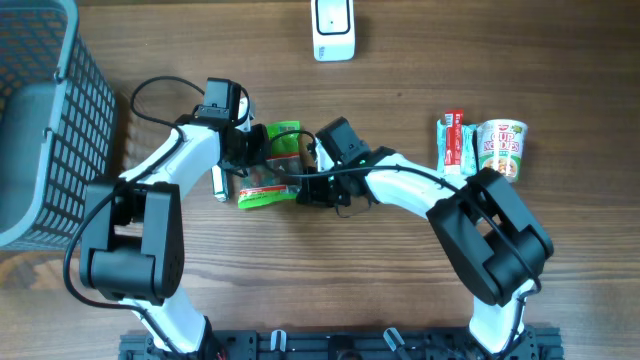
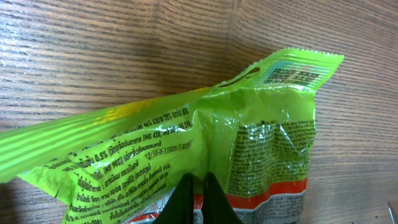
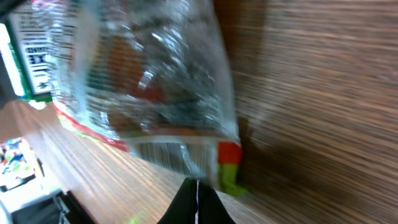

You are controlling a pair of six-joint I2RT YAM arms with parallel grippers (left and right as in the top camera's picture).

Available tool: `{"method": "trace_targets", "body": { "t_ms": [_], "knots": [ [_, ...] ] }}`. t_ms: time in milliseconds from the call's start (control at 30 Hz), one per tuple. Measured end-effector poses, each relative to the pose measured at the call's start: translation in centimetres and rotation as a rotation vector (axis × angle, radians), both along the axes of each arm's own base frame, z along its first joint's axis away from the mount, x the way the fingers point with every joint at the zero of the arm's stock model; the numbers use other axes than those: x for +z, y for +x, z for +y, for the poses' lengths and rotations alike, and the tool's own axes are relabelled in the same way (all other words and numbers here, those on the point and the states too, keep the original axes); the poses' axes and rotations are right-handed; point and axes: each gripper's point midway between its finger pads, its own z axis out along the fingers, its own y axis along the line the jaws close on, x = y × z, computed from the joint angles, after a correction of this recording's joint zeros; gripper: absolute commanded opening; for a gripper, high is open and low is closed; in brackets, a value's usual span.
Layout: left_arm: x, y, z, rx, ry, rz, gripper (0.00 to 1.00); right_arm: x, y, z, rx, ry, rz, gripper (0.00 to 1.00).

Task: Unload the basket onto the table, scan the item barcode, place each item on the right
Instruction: 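Grasp the green snack bag with left and right grippers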

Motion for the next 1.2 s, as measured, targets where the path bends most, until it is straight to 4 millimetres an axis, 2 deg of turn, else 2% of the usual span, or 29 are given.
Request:
{"method": "trace_targets", "body": {
  "t_ms": [100,200,367,400,467,533,600,667,933,1033,1133,1200],
  "knots": [
    [0.3,0.2,0.0,0.0,-0.002,-0.007,0.04,1.2,0.6,-0.6,-0.021,0.007,-0.03,0.05],
    [1.1,0.2,-0.2,0.001,-0.016,-0.018,0.04,3.3,1.5,-0.4,-0.031,0.042,-0.083,0.06],
    [2.8,-1.0,0.0,0.021,-0.015,0.009,0.13,4.5,2.0,0.1,-0.017,0.072,-0.133,0.21],
    [2.8,-1.4,0.3,0.028,0.0,0.025,0.18,4.6,2.2,0.2,-0.009,0.077,-0.148,0.23],
    [2.3,-2.2,1.3,0.05,0.052,0.064,0.49,4.8,2.5,0.3,0.007,0.083,-0.183,0.24],
    [2.0,-2.5,2.2,0.074,0.1,0.078,0.53,4.7,2.7,0.2,0.014,0.069,-0.203,0.25],
    [1.9,-2.3,2.9,0.095,0.131,0.074,0.67,4.5,2.8,-0.1,0.017,0.052,-0.215,0.25],
    [1.9,-2.2,3.3,0.107,0.146,0.067,0.71,4.3,2.9,-0.3,0.023,0.036,-0.225,0.25],
    [1.9,-1.1,4.9,0.155,0.169,0.036,0.72,3.9,3.5,-0.9,0.011,-0.008,-0.258,0.25],
    [1.3,-1.0,4.9,0.154,0.173,0.045,0.7,3.8,3.8,-1.1,0.0,-0.023,-0.271,0.26],
    [-0.2,-0.8,4.6,0.14,0.165,0.06,0.69,3.7,3.9,-1.2,-0.006,-0.033,-0.277,0.25],
    [-0.6,-0.6,4.3,0.129,0.151,0.061,0.63,3.7,4.0,-1.3,-0.008,-0.036,-0.279,0.26]
  ]
}}
